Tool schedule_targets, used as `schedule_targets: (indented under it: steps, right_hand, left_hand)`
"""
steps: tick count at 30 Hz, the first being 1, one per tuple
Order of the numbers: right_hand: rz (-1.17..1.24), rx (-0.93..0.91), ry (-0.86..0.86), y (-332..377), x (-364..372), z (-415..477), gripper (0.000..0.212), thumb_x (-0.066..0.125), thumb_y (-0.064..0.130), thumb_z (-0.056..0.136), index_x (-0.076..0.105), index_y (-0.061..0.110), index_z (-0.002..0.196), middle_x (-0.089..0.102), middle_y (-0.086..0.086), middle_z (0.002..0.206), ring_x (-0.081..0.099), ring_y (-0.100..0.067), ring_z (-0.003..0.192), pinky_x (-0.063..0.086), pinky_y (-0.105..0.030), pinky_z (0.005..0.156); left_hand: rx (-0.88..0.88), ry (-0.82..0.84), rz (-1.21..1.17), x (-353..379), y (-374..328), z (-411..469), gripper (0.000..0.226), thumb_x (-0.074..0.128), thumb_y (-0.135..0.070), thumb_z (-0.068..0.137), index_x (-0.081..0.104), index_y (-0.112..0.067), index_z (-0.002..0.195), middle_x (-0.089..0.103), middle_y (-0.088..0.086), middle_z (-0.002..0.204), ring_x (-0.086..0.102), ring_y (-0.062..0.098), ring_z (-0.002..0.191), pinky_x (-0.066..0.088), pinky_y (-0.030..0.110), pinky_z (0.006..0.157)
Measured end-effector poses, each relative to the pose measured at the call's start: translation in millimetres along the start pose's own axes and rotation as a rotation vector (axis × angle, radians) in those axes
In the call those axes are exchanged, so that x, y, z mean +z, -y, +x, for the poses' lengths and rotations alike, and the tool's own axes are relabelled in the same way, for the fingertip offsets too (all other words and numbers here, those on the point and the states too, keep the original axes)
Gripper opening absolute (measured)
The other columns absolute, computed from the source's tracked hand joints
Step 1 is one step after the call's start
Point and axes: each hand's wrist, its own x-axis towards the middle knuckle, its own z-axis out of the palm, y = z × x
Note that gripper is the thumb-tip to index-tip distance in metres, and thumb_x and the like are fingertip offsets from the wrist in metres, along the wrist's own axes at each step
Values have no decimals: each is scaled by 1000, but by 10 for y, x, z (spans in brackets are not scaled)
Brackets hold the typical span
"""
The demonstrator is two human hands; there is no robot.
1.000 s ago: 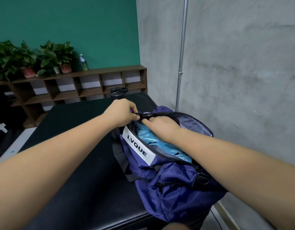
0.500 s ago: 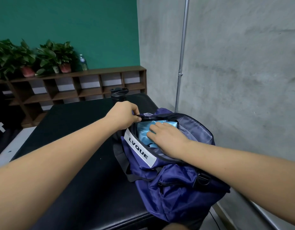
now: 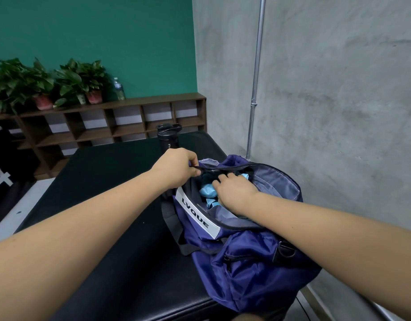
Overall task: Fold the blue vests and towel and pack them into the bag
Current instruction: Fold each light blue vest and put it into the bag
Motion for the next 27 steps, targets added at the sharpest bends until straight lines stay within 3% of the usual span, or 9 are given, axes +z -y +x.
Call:
schedule_targets:
  steps: [3, 7, 10, 12, 15, 18, 21, 27]
  right_hand:
    - [46, 2, 41, 14, 0, 45, 50, 63, 4, 95, 46, 10, 142, 53, -15, 133, 56, -38, 121, 51, -44, 88]
    - [285, -114, -51, -74, 4, 130, 55, 53, 1, 97, 48, 23, 148, 56, -9, 123, 60, -36, 107, 50, -44, 81]
    - [453, -166, -23, -180, 112, 169, 55, 50, 1, 97, 54, 27, 146, 60, -7, 124, 61, -33, 109, 52, -45, 87]
    - [483, -158, 74, -197, 184, 180, 45, 50, 10, 104, 56, 24, 147, 62, -8, 131, 60, -32, 118, 48, -45, 99]
    - [636, -52, 111, -177, 140, 211, 37, 46, 40, 110, 61, 20, 138, 64, -11, 135, 57, -32, 127, 43, -42, 107]
    - [775, 73, 150, -141, 54, 235, 53, 39, 62, 108, 66, 20, 123, 64, -11, 136, 56, -31, 126, 41, -40, 105]
    - [697, 60, 228, -96, 114, 234, 76, 24, 80, 100, 62, 21, 130, 60, -17, 139, 53, -35, 131, 40, -47, 112]
    - [565, -80, 287, -156, 143, 232, 65, 18, 71, 106, 53, 38, 150, 60, -11, 133, 53, -31, 132, 38, -46, 114]
  left_hand:
    - [-2, 4, 0, -3, 10, 0, 16, 79, -32, 95, 73, -18, 95, 64, -5, 88, 62, 20, 85, 43, 29, 71]
    - [-9, 0, -13, 0, 34, -1, 15, 78, -33, 96, 73, -19, 96, 66, -4, 91, 62, 21, 87, 44, 30, 73]
    - [-18, -4, -27, 17, 64, -8, 14, 78, -32, 96, 73, -20, 94, 68, -3, 93, 63, 20, 88, 44, 29, 74]
    - [-28, 3, -26, 43, 86, -19, 14, 79, -33, 95, 72, -21, 92, 67, -4, 91, 63, 20, 88, 44, 28, 73]
    - [-31, 7, -25, 77, 98, -24, 14, 80, -33, 94, 71, -22, 91, 67, -5, 89, 62, 19, 86, 43, 28, 72]
    - [-37, 15, -45, 77, 87, -29, 13, 79, -32, 95, 71, -22, 91, 64, -8, 85, 59, 15, 82, 40, 27, 68]
    - [-31, 18, -50, 80, 88, -39, 15, 79, -32, 96, 69, -24, 87, 65, -8, 85, 60, 15, 79, 40, 26, 64]
    - [-41, 15, -90, 52, 68, -40, 15, 78, -32, 96, 70, -23, 87, 69, -4, 87, 61, 15, 79, 42, 26, 67]
